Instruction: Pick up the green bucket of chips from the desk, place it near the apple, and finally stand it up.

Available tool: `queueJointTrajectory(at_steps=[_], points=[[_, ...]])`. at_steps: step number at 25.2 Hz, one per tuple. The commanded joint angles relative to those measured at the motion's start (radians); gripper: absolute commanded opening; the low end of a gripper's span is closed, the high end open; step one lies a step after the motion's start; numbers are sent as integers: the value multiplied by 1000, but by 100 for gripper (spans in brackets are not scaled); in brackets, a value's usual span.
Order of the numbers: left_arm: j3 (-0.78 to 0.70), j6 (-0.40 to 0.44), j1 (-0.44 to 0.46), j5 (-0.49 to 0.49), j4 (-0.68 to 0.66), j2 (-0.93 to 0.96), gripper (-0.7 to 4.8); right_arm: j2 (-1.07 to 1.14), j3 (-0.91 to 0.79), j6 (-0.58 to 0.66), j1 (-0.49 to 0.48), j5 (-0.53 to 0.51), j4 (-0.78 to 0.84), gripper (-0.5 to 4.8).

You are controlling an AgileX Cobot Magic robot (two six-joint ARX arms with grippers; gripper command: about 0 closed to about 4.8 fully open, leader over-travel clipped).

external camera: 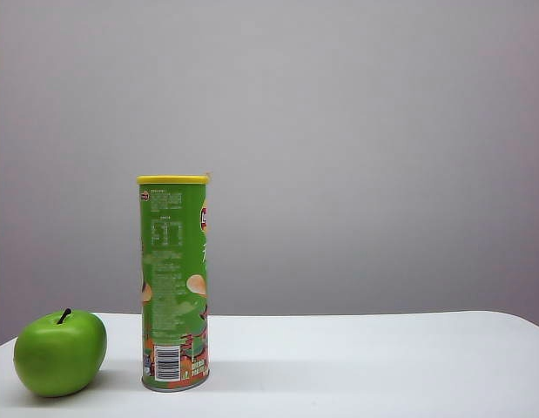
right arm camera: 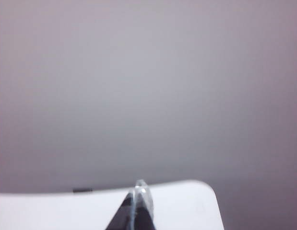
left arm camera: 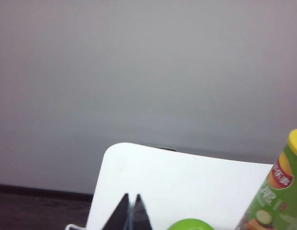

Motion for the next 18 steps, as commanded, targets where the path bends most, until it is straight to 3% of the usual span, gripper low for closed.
queueJointTrajectory(at_steps=[1,5,8,14,18], points=[[-17,36,0,10,19,0,-5,1,-6,26,-39,11,-79,-4],[-48,76,1,-13,5,0,-5,2,-6,-13,-43,76,-220,-4],[-48,108,1,24,3,0,-4,1,-6,-18,-43,92,-318,-4],[-48,102,1,-58,-13,0,-4,3,-6,-31,-43,103,-333,0],[-48,98,0,-52,-24,0,-4,2,-6,-31,-43,71,-333,0]])
